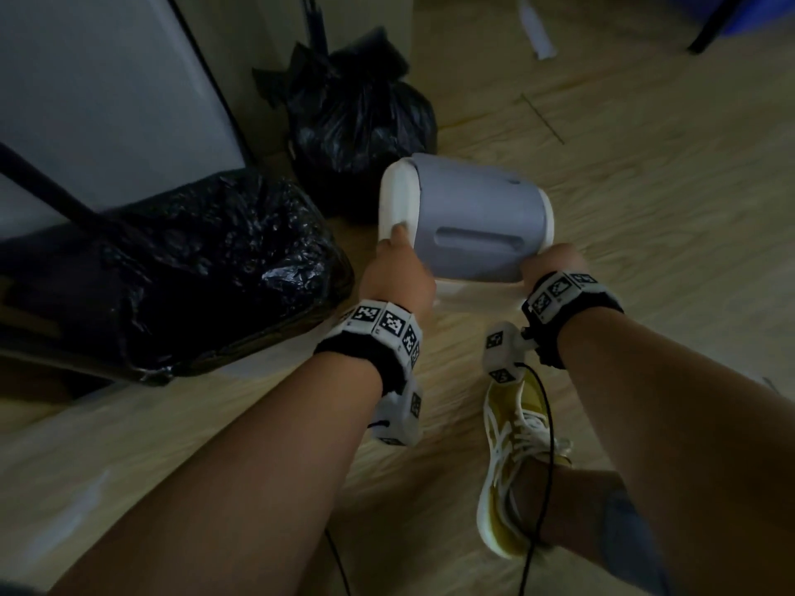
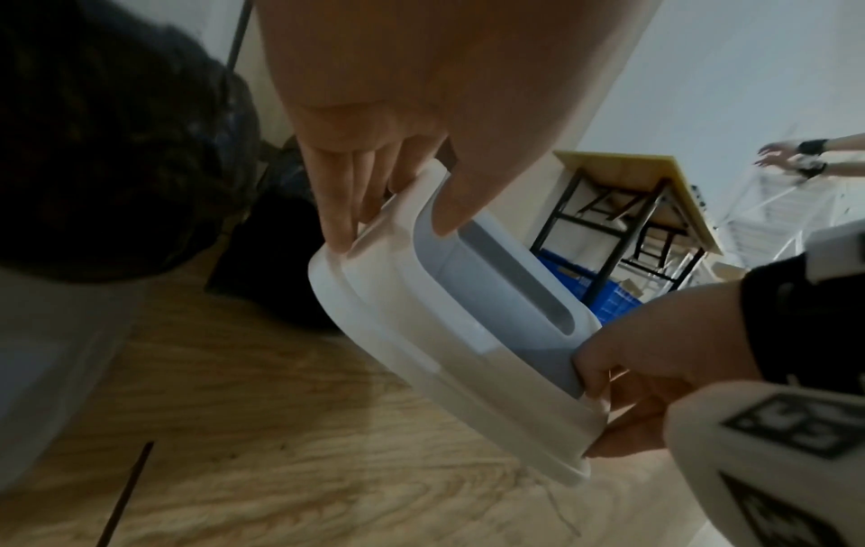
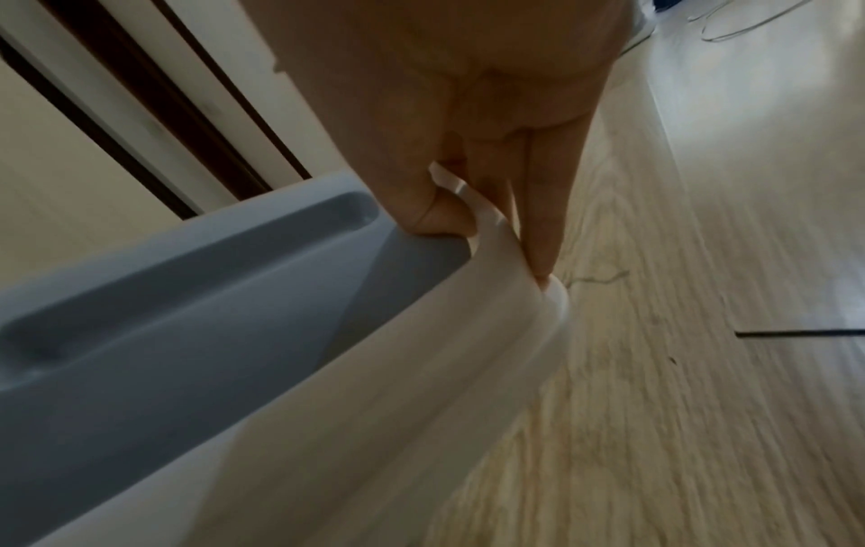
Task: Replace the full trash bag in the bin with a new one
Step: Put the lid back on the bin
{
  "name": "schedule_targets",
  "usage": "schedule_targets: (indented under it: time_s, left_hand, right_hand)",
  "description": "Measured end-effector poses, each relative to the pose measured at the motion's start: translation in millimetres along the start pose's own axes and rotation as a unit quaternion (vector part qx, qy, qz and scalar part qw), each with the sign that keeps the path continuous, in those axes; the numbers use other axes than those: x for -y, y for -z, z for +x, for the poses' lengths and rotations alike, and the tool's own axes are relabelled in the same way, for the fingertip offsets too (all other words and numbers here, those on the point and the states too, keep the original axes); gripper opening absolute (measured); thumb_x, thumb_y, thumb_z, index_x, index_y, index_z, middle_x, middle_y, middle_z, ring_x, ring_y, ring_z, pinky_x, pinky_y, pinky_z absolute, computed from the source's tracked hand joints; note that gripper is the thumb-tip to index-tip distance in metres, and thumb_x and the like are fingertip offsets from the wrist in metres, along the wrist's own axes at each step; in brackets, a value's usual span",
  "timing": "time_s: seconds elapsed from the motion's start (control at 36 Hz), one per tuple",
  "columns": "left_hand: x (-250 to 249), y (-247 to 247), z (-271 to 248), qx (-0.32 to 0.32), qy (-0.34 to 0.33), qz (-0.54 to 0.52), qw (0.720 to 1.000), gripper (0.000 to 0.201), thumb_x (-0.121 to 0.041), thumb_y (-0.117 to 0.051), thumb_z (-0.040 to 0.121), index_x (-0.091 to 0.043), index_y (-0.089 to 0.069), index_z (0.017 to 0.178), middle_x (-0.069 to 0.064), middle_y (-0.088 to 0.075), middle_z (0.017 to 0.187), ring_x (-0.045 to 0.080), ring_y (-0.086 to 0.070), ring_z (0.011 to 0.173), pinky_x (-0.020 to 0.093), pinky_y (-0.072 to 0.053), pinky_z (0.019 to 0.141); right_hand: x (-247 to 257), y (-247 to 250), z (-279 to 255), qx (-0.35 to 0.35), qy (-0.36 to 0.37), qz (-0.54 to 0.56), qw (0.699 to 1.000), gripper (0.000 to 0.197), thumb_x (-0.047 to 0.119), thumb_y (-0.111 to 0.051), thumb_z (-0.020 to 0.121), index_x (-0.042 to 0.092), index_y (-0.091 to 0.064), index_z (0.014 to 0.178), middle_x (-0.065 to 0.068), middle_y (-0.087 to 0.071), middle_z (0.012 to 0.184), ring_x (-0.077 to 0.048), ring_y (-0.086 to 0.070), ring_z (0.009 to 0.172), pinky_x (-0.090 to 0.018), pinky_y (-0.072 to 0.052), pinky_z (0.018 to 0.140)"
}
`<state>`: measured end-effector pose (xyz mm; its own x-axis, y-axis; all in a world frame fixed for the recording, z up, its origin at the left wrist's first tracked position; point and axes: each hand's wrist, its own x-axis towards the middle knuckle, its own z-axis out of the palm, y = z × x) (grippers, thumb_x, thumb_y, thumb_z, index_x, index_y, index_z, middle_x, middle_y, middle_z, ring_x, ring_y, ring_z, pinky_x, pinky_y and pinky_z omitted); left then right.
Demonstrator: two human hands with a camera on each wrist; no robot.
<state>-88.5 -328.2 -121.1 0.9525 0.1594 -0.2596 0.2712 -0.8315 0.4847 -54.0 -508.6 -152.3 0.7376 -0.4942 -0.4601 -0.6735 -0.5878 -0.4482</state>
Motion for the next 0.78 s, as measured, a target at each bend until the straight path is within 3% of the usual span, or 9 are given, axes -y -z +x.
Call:
schedule_targets:
  time_s: [0.03,0.11,0.22,0.31,0.39,0.47,0.58,0.69,0.78]
  left_hand:
    - [-2,6,-3,-0.012,-0.006,-0.003,1.000,0.056,-0.018,-0.044,0.096,-0.016,-0.023,0.148,0.014,-0.044,0.137,0.036,-0.054,0.117,0.043,-0.047,0.089]
    - [-2,26,-12,-0.045,-0.013,-0.007,0.999,0.049,-0.020,-0.043,0.097,-0.015,-0.028,0.144,0.015,-0.047,0.133,0.036,-0.055,0.113,0.042,-0.047,0.084]
    - [8,57,-25,-0.092,-0.018,0.001,0.996,0.047,-0.020,-0.043,0.098,-0.011,-0.031,0.142,0.019,-0.049,0.131,0.037,-0.057,0.111,0.040,-0.048,0.083]
    - [22,81,-37,-0.128,-0.019,-0.002,0.992,0.044,-0.020,-0.044,0.097,-0.009,-0.034,0.139,0.019,-0.049,0.129,0.036,-0.058,0.109,0.039,-0.048,0.084]
    - [40,105,-51,-0.158,-0.007,-0.009,0.987,0.042,-0.020,-0.046,0.097,-0.008,-0.037,0.135,0.018,-0.049,0.128,0.035,-0.058,0.108,0.040,-0.048,0.084]
    - [62,126,-63,-0.181,0.020,-0.007,0.983,0.041,-0.024,-0.049,0.096,-0.006,-0.040,0.132,0.018,-0.048,0.129,0.036,-0.058,0.109,0.042,-0.048,0.085]
    - [99,148,-73,-0.204,0.049,-0.003,0.978,0.040,-0.023,-0.047,0.096,-0.004,-0.041,0.131,0.019,-0.047,0.129,0.036,-0.056,0.111,0.042,-0.047,0.087]
    - [136,160,-80,-0.225,0.083,-0.029,0.970,0.039,-0.022,-0.048,0.096,-0.005,-0.043,0.131,0.019,-0.049,0.129,0.037,-0.055,0.111,0.041,-0.045,0.088]
    - [157,164,-80,-0.238,0.118,-0.057,0.963,0.038,-0.021,-0.047,0.096,-0.008,-0.046,0.131,0.018,-0.051,0.128,0.035,-0.056,0.110,0.038,-0.045,0.087]
  right_hand:
    - [0,4,-4,-0.018,0.010,0.003,1.000,0.027,0.019,-0.050,0.095,0.008,-0.061,0.117,-0.010,-0.059,0.128,-0.028,-0.059,0.115,-0.027,-0.040,0.077]
    - [10,15,-16,-0.004,0.033,-0.006,0.999,0.014,0.013,-0.049,0.094,0.006,-0.060,0.090,-0.014,-0.063,0.116,-0.030,-0.062,0.102,-0.034,-0.052,0.084]
    - [27,24,-40,-0.008,0.071,0.075,0.995,0.039,0.024,-0.057,0.085,0.009,-0.062,0.120,-0.013,-0.064,0.121,-0.031,-0.064,0.108,-0.040,-0.056,0.088]
    - [47,27,-67,-0.003,0.110,0.102,0.989,0.038,0.023,-0.061,0.081,0.007,-0.064,0.114,-0.016,-0.067,0.114,-0.034,-0.066,0.103,-0.045,-0.057,0.087]
    - [64,27,-94,0.001,0.147,0.092,0.985,0.025,0.017,-0.060,0.076,0.005,-0.065,0.097,-0.018,-0.070,0.094,-0.037,-0.069,0.085,-0.049,-0.059,0.077]
    - [80,24,-121,0.016,0.199,0.074,0.977,0.021,0.021,-0.059,0.073,0.007,-0.065,0.088,-0.015,-0.070,0.084,-0.035,-0.069,0.077,-0.046,-0.060,0.072]
    - [99,12,-151,0.042,0.271,0.040,0.961,0.025,0.025,-0.059,0.073,0.006,-0.067,0.088,-0.014,-0.070,0.085,-0.032,-0.069,0.078,-0.045,-0.060,0.074]
    - [117,-11,-173,0.038,0.325,0.018,0.945,0.020,0.027,-0.061,0.075,0.010,-0.053,0.071,-0.012,-0.064,0.079,-0.031,-0.066,0.076,-0.039,-0.058,0.067]
    - [125,-30,-179,0.034,0.351,-0.007,0.936,0.023,0.029,-0.061,0.078,0.011,-0.048,0.072,-0.008,-0.057,0.075,-0.028,-0.061,0.071,-0.028,-0.043,0.053]
